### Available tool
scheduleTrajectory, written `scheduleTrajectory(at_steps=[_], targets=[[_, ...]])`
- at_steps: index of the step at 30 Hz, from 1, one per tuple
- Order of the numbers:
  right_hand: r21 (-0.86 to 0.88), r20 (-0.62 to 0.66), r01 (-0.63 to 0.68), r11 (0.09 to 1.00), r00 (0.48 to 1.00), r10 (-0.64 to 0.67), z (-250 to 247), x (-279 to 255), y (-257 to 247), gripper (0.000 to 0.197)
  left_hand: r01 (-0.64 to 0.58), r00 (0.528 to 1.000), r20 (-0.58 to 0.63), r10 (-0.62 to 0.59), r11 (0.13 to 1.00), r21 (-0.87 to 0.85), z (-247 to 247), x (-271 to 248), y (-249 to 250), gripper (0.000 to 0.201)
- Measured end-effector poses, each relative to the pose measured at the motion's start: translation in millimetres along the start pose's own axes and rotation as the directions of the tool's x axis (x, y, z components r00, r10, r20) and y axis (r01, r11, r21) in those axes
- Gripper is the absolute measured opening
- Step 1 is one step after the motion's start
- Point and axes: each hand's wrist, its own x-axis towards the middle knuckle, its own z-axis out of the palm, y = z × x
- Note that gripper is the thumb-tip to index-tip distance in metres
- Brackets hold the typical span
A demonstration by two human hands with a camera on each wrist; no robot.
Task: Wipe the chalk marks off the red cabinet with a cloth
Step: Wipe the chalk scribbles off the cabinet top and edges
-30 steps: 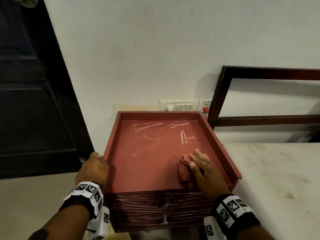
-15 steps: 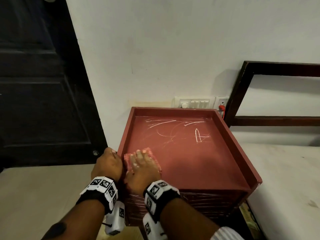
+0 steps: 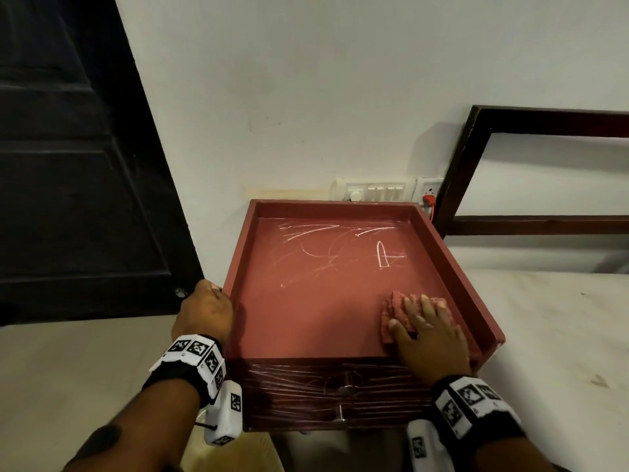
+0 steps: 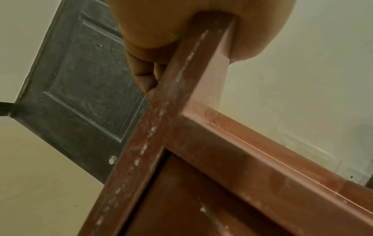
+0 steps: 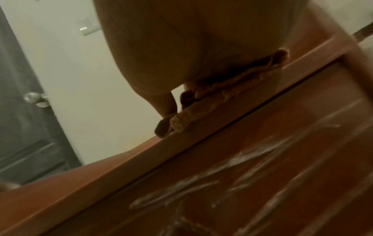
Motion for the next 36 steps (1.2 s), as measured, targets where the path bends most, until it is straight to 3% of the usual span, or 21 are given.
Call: scheduleTrajectory(at_steps=[3, 6, 8, 11, 15, 20, 24, 31, 34, 36], targets=[[-0.012, 0.021, 0.207, 0.978, 0.978, -0.207, 22.7, -16.5, -69.7, 0.068, 0.006, 1.000, 0.000, -0.006, 1.000, -0.016, 0.3, 0.5, -1.1, 0.031], [0.052, 0.016, 0.455, 0.889, 0.890, -0.457, 38.8, -36.3, -148.4, 0.059, 0.019, 1.000, 0.006, -0.019, 0.999, -0.050, 0.5, 0.1, -1.7, 0.033], [0.109, 0.089, 0.481, 0.870, 0.867, -0.490, 43.6, -36.8, -189.7, 0.057, 0.029, 1.000, 0.004, -0.029, 0.998, -0.062, -0.3, -0.3, -2.0, 0.033], [0.121, 0.164, 0.445, 0.888, 0.873, -0.460, 42.7, -15.5, -223.1, 0.059, 0.023, 1.000, 0.006, -0.023, 0.998, -0.065, -0.3, -0.4, -2.4, 0.033], [0.093, 0.242, 0.451, 0.887, 0.854, -0.460, 38.1, 4.8, -231.1, 0.061, 0.040, 0.999, 0.010, -0.039, 0.998, -0.054, -2.8, -2.4, 0.0, 0.034], [0.114, 0.110, 0.530, 0.841, 0.834, -0.540, 44.6, -39.6, -209.7, 0.053, 0.036, 0.999, 0.008, -0.035, 0.998, -0.045, -5.3, -4.7, 2.8, 0.032], [0.141, 0.123, 0.523, 0.841, 0.833, -0.539, 46.1, -55.8, -205.5, 0.054, 0.034, 0.999, -0.008, -0.035, 0.999, -0.041, -4.3, -6.2, 3.0, 0.032], [0.179, 0.200, 0.454, 0.873, 0.852, -0.484, 37.6, -11.6, -228.8, 0.059, 0.047, 0.999, -0.008, -0.047, 0.999, -0.028, -4.1, -4.5, 0.4, 0.031], [0.152, 0.318, 0.465, 0.872, 0.813, -0.489, 26.4, 14.1, -234.1, 0.058, 0.046, 0.999, -0.015, -0.046, 0.999, 0.019, -2.3, -1.9, 0.9, 0.033], [0.164, 0.329, 0.476, 0.864, 0.800, -0.502, 15.8, 25.4, -231.5, 0.051, 0.052, 0.999, -0.015, -0.052, 0.997, 0.064, -3.1, -1.8, 1.8, 0.033]])
